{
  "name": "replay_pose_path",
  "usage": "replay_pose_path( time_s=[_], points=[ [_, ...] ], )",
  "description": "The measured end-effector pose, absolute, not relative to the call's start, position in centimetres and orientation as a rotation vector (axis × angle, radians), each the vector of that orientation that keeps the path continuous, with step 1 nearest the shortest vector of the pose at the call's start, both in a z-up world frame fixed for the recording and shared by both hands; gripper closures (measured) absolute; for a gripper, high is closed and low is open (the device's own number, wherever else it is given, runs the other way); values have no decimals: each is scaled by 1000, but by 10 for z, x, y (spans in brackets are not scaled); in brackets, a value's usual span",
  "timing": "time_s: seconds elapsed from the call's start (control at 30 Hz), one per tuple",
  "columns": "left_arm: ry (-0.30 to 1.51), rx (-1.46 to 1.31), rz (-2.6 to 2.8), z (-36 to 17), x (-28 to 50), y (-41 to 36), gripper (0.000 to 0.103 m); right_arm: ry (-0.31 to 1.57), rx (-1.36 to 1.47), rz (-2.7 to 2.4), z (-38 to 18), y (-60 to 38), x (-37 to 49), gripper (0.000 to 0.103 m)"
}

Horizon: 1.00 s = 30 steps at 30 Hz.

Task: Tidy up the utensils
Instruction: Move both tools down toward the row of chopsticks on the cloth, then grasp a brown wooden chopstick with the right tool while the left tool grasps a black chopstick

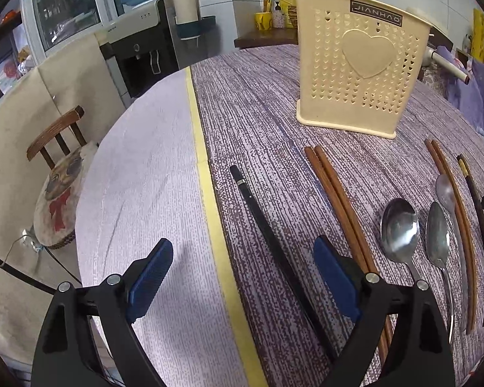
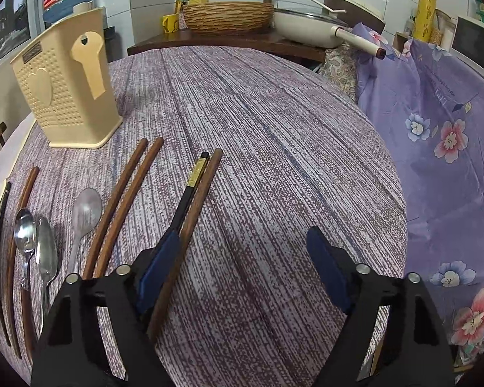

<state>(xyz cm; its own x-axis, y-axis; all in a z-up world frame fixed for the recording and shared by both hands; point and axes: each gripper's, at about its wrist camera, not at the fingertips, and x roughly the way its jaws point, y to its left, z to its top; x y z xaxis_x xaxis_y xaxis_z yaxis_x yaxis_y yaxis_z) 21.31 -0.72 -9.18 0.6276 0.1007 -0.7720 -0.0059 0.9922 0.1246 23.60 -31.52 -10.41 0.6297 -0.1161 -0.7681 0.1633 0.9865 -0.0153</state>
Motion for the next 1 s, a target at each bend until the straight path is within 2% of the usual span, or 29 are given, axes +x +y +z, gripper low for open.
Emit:
replay_pose_path(
  time_s=[0.17,0.33,0.53,0.6,0.8,1.0],
  points=[
    [899,102,68,-93,215,-3,23,895,16,-159,-108,-307,246,30],
    [914,71,75,-92,218,7,26,900,24,-155,-108,-308,258,52],
    [930,54,58,-89,223,10,31,920,44,-137,-106,-308,270,64],
    [945,46,51,-90,228,10,38,928,44,-124,-106,-306,272,67],
    [994,38,37,-95,242,5,55,943,51,-105,-106,-301,279,70],
    [989,27,57,-94,246,3,65,933,80,-97,-107,-300,284,73]
  ],
)
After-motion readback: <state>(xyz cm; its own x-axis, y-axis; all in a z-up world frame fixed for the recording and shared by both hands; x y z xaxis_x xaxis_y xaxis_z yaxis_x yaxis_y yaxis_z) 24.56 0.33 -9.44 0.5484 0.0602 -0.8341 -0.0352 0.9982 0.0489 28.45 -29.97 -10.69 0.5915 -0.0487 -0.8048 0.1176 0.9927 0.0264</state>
